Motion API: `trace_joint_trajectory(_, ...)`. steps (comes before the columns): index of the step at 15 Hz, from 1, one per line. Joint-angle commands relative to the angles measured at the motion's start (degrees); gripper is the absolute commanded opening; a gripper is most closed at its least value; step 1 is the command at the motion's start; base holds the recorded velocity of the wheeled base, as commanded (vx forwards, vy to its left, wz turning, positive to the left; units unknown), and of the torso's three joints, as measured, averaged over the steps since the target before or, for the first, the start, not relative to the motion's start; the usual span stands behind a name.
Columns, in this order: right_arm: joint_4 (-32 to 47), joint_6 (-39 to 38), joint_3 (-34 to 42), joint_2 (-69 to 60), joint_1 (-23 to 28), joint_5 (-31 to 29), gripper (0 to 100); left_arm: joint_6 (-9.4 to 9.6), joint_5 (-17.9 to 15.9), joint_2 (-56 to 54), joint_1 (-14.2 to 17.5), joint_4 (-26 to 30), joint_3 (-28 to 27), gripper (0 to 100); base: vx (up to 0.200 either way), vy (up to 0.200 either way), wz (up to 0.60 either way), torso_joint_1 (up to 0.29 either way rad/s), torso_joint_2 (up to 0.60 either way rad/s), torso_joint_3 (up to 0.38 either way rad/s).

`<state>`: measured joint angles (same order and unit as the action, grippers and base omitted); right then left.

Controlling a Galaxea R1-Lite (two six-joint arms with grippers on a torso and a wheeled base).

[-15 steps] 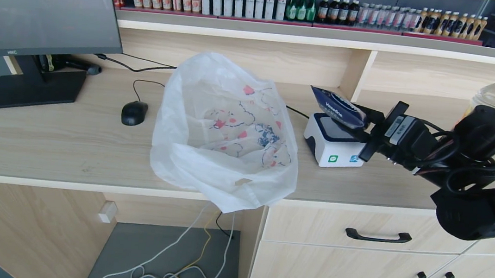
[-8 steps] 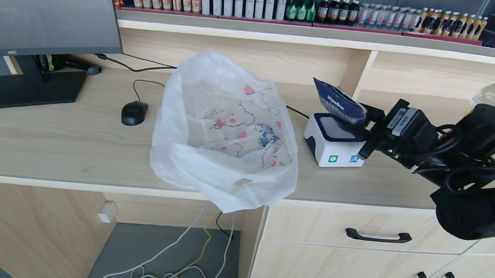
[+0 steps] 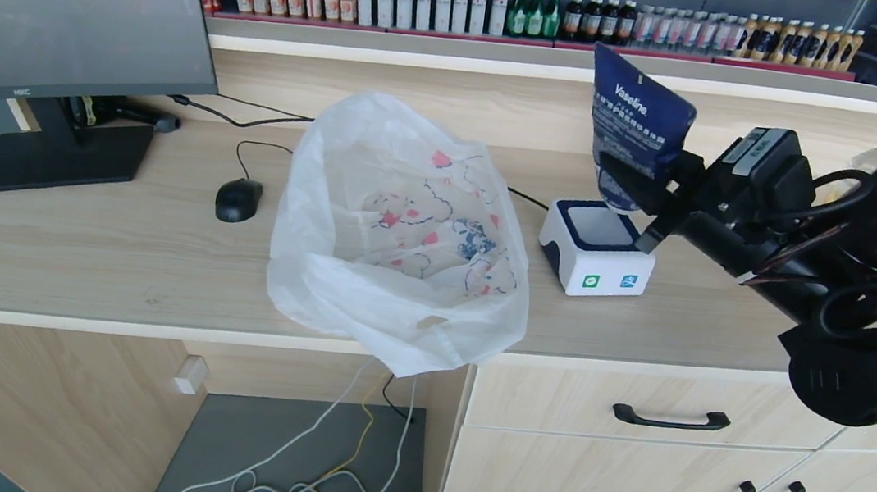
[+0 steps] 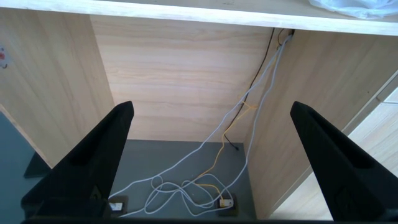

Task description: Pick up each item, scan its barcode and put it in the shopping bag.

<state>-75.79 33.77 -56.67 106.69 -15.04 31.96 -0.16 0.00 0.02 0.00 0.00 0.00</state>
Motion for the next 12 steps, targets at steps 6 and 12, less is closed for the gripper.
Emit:
trace_joint_trajectory(6,-0.76,-11.71,1.57,-5.09,-6.93,-13.77,0,-0.02,0.00,-0.02,0.00,0.00,0.00,100,0.000,0.000,0.00,0.000,0.00,0.000)
trace_joint_trajectory(12,-7.44,-21.38,6.58,-5.97,-11.76,-30.03,0,-0.02,0.00,-0.02,-0.09,0.00,0.00,100,0.000,0.000,0.00,0.000,0.00,0.000)
